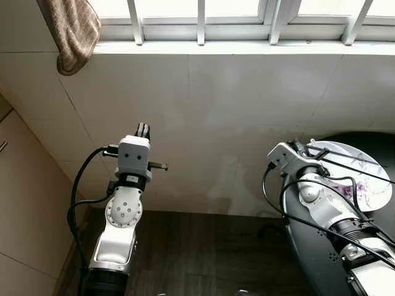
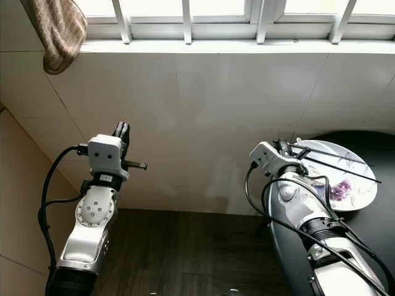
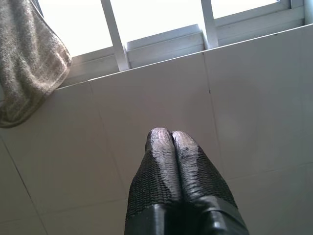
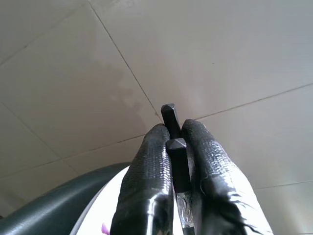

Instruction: Kitchen organization

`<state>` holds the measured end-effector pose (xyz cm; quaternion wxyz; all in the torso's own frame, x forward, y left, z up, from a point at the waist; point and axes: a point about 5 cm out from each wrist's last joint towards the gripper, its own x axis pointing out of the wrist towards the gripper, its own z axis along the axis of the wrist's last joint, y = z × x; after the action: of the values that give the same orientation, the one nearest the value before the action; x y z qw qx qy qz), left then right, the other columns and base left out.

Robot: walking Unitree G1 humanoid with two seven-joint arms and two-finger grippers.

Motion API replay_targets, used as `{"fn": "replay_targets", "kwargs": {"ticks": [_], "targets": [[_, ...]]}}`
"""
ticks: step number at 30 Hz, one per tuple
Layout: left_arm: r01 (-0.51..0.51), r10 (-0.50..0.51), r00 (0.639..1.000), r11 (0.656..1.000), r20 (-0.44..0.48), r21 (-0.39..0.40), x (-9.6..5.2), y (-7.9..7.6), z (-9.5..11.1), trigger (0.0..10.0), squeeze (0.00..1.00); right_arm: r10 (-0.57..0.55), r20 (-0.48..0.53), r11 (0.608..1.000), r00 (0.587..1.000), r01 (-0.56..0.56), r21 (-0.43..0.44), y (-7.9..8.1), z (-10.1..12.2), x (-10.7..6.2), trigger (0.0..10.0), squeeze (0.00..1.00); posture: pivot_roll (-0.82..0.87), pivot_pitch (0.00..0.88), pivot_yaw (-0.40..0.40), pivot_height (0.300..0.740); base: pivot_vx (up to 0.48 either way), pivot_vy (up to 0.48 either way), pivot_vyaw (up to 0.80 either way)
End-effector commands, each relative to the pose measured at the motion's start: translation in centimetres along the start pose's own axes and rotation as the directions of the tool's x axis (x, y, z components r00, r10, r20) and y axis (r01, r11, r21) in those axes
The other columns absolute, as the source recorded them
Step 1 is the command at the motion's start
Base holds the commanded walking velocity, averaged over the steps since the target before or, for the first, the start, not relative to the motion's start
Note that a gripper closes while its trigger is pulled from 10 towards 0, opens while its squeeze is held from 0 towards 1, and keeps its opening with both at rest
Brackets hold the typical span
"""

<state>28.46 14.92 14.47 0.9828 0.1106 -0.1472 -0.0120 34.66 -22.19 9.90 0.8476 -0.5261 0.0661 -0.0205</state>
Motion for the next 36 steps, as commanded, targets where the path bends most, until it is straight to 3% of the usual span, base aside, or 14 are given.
{"fn": "replay_targets", "kwargs": {"ticks": [1, 7, 13, 24, 28, 31, 36], "targets": [[0.005, -0.005, 1.000, 1.000, -0.020, 0.002, 0.0, 0.0, -0.3, 10.0, 0.00, 0.029, -0.001, 1.000, 1.000, -0.029, 0.010, 0.9, 0.1, -0.3, 0.0, 0.00, 0.01, 0.022, 0.013, 0.740, 0.000, 0.000, 0.00], [0.006, -0.006, 1.000, 1.000, -0.022, 0.001, -0.1, 0.0, -0.4, 10.0, 0.00, 0.021, 0.009, 1.000, 1.000, -0.021, -0.001, 0.9, 0.3, -0.3, 0.0, 0.00, 0.01, 0.021, 0.011, 0.740, 0.000, 0.000, 0.00], [0.005, -0.005, 1.000, 1.000, -0.029, -0.007, -0.1, -0.2, -0.5, 10.0, 0.00, -0.019, 0.050, 0.995, 0.999, 0.024, -0.094, 0.5, 0.9, -0.4, 0.0, 0.00, 0.01, 0.016, 0.009, 0.740, 0.000, 0.000, 0.00], [0.008, -0.008, 0.999, 1.000, -0.032, -0.012, -0.2, -0.3, -0.6, 10.0, 0.00, -0.080, 0.068, 0.979, 0.994, 0.091, -0.184, -0.2, 1.0, -0.3, 0.0, 0.00, 0.01, 0.010, 0.006, 0.740, 0.000, 0.000, 0.00], [0.008, -0.008, 0.999, 1.000, -0.035, -0.015, -0.3, -0.4, -0.7, 10.0, 0.00, -0.103, 0.082, 0.967, 0.991, 0.119, -0.224, -0.7, 1.1, -0.3, 0.0, 0.00, 0.00, 0.009, 0.007, 0.740, 0.000, 0.000, 0.00], [0.009, -0.009, 0.999, 1.000, -0.038, -0.017, -0.3, -0.4, -0.8, 10.0, 0.00, -0.128, 0.134, 0.940, 0.983, 0.163, -0.300, -1.0, 1.4, -0.3, 0.0, 0.00, 0.00, 0.008, 0.006, 0.740, 0.000, 0.000, 0.00], [0.010, -0.011, 0.999, 1.000, -0.040, -0.019, -0.4, -0.5, -0.8, 10.0, 0.00, -0.152, 0.141, 0.925, 0.978, 0.191, -0.327, -1.5, 1.3, -0.3, 0.0, 0.00, 0.00, 0.013, 0.008, 0.740, 0.000, 0.000, 0.00]]}}
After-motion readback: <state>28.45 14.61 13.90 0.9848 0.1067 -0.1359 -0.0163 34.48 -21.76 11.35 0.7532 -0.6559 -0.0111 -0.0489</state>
